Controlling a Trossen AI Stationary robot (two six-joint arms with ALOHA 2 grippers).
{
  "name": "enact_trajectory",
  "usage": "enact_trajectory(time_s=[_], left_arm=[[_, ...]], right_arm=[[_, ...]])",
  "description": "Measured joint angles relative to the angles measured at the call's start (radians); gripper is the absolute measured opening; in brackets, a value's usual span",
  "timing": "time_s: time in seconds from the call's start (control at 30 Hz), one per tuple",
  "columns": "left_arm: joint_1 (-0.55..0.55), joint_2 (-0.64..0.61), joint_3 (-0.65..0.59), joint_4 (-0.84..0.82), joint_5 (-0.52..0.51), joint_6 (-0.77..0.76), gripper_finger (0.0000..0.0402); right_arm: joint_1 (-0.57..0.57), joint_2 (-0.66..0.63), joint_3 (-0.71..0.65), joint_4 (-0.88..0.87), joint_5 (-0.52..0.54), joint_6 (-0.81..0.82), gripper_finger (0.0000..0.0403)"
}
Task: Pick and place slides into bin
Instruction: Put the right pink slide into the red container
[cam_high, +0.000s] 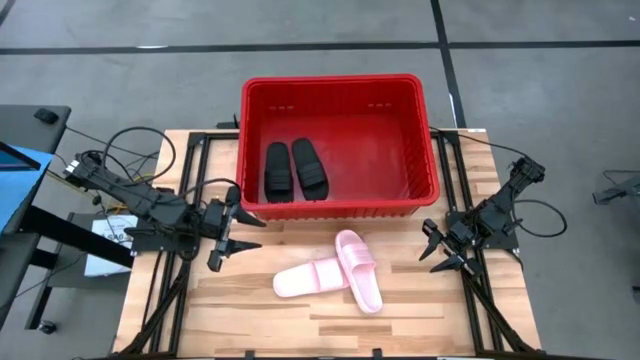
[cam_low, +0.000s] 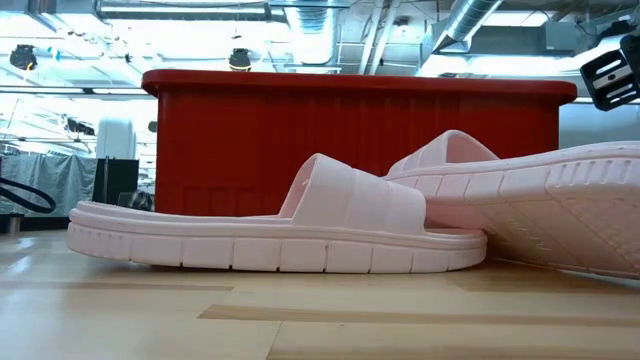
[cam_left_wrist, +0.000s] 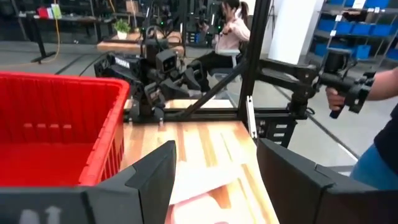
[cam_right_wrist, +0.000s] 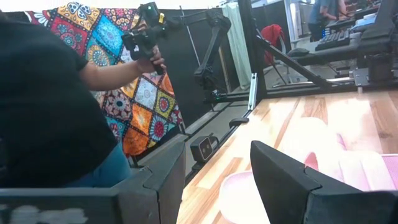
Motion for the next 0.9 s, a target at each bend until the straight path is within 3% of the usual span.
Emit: enact_trajectory(time_s=[0.1, 0.27, 0.57, 0.67, 0.8, 0.9], left_arm=[[0.0, 0.0, 0.0, 0.008, -0.021, -0.031, 0.0215], [0.0, 0.0, 0.0, 0.023, -0.075, -0.056, 0.0215], [0.0, 0.0, 0.0, 0.022, -0.123, -0.072, 0.0215], [0.0, 0.0, 0.0, 0.022, -0.126, -0.072, 0.0215], [0.0, 0.0, 0.0, 0.021, -0.126, -0.072, 0.0215], [0.0, 0.0, 0.0, 0.014, -0.126, -0.072, 0.0215]], right_arm=[[0.0, 0.0, 0.0, 0.003, 0.0, 0.029, 0.0173], [0.001, 0.0, 0.0, 0.078, 0.0, 0.231, 0.0173], [0.023, 0.002, 0.0, 0.31, 0.026, 0.303, 0.0173], [0.018, 0.008, 0.0, 0.288, 0.086, 0.32, 0.0172], [0.015, 0.063, 0.035, 0.065, 0.167, 0.385, 0.0168], [0.015, 0.137, 0.074, -0.008, 0.194, 0.407, 0.0166]])
